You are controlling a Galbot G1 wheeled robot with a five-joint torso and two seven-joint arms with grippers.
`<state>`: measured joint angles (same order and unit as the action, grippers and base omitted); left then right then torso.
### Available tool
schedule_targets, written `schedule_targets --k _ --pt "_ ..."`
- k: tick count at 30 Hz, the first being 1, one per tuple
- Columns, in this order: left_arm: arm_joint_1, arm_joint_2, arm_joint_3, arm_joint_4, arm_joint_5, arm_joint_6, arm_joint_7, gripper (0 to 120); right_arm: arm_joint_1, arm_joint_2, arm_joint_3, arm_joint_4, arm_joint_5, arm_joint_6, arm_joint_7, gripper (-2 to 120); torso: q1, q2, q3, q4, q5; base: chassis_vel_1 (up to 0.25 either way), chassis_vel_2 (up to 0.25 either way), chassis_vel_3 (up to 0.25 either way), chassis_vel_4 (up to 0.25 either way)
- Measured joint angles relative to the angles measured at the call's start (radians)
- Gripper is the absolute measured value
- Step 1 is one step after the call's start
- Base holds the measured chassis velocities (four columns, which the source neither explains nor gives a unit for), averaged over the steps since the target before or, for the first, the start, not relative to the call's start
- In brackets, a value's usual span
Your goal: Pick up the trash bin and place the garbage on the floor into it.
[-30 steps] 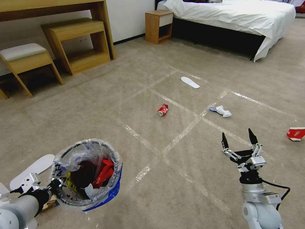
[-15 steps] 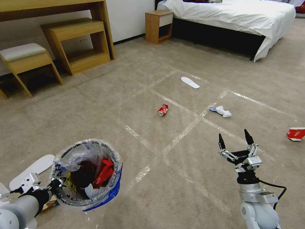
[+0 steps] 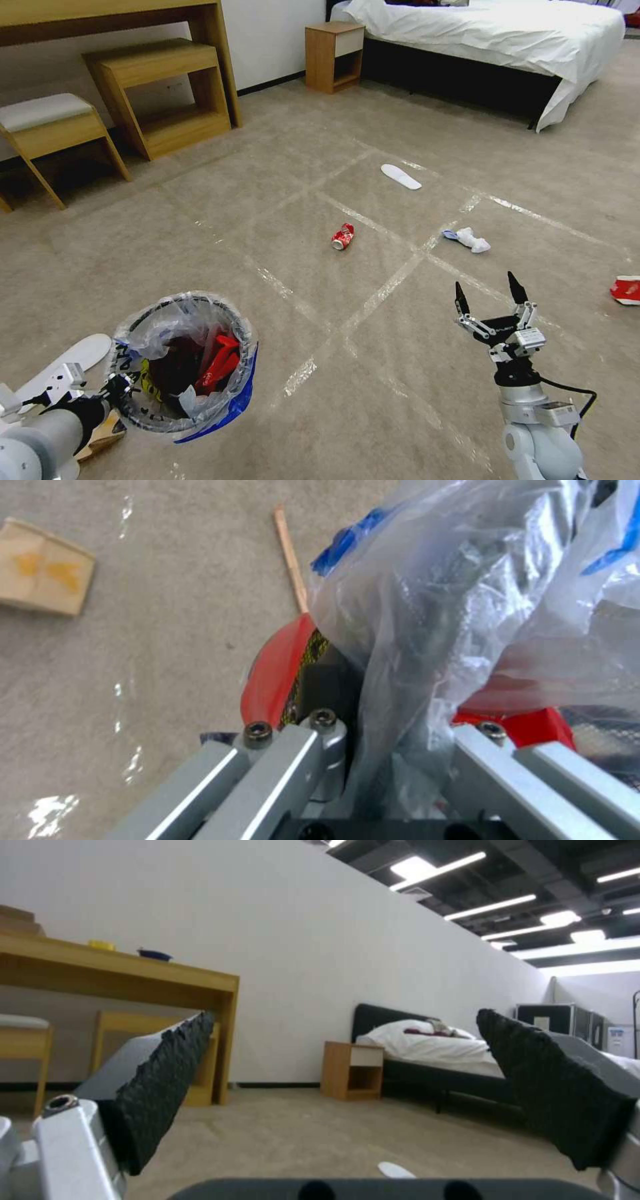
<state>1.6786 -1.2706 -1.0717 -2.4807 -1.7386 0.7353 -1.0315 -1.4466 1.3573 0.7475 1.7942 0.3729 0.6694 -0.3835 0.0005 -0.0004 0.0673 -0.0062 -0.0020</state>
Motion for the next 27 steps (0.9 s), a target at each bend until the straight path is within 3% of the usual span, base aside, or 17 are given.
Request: schedule_targets --k 27 --pt "-0.004 0.002 0.004 0.010 0.015 0.000 0.011 0 0.015 0.008 -0.018 -0.020 -0.015 0.000 -0.016 100 0.000 0.000 0.000 -0.0001 0.0003 -0.159 0.166 0.155 -0.165"
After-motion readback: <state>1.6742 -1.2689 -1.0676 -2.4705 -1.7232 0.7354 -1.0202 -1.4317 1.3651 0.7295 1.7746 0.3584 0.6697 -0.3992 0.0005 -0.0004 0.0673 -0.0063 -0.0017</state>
